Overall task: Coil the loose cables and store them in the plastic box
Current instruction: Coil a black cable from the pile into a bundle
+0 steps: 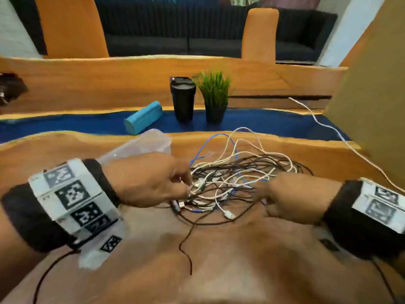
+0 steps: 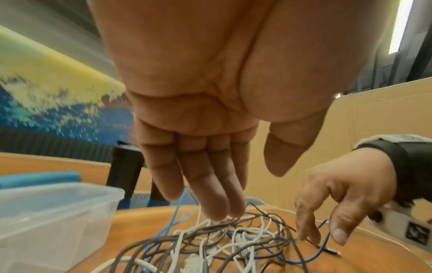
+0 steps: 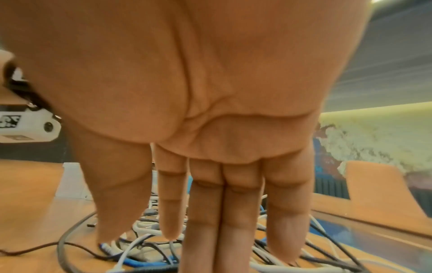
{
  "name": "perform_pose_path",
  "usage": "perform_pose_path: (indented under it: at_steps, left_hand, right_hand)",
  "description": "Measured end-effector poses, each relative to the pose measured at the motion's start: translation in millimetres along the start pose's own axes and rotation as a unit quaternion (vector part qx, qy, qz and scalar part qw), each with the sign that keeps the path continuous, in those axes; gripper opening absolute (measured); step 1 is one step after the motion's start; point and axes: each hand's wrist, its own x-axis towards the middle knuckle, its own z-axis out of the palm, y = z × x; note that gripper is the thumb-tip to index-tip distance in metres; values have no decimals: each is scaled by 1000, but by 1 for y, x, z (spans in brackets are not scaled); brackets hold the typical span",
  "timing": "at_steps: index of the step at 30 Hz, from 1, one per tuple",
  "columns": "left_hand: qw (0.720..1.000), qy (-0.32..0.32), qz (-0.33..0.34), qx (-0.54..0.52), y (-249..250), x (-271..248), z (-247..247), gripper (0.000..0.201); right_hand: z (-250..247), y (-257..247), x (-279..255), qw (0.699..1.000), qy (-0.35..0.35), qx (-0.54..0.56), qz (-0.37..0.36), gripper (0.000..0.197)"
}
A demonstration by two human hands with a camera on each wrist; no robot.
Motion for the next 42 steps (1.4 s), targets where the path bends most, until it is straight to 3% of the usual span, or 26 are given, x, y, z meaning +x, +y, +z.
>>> perform_pose_path:
  at_steps: [4,9,16,23,27,31,34,37,39,42]
  left_hand:
    - [998,63,-12,4,12,-37,15,12]
    - [997,48,-33,46,33,-74,33,21]
    - [995,8,-67,73,44,-88,44,24]
    - [994,-41,-42,91,39,-59,45,28]
    - [994,-51,-28,90,31,-27,44,30]
    - [995,-60,-16,84,29,1,43,30]
    - [994,-67,-16,87,29,15,42,29]
    - [996,-51,-16,74,31,20,38,27]
    - [996,-16,-23,82,31,20,32,27]
    - [994,78,-57,60,30,24,19,31]
  right_hand:
    - [22,-30,-16,999,31,4,23,34]
    - [44,-60,-33,999,-29,6,37,39]
    - [42,-70,-43,998,-28,16,54,35]
    - [23,-32,-22,998,5,19,67,24]
    - [8,12,6,985,62,-46,151,20]
    - [-3,52,41,969,111,-16,221,30]
    - [1,63,69,974,82,-1,211,41]
    - [4,61,86,981,31,-43,186,31]
    - [-11,59,77,980,81,-42,175,27]
    - [-60,51,38,964,227,54,125,22]
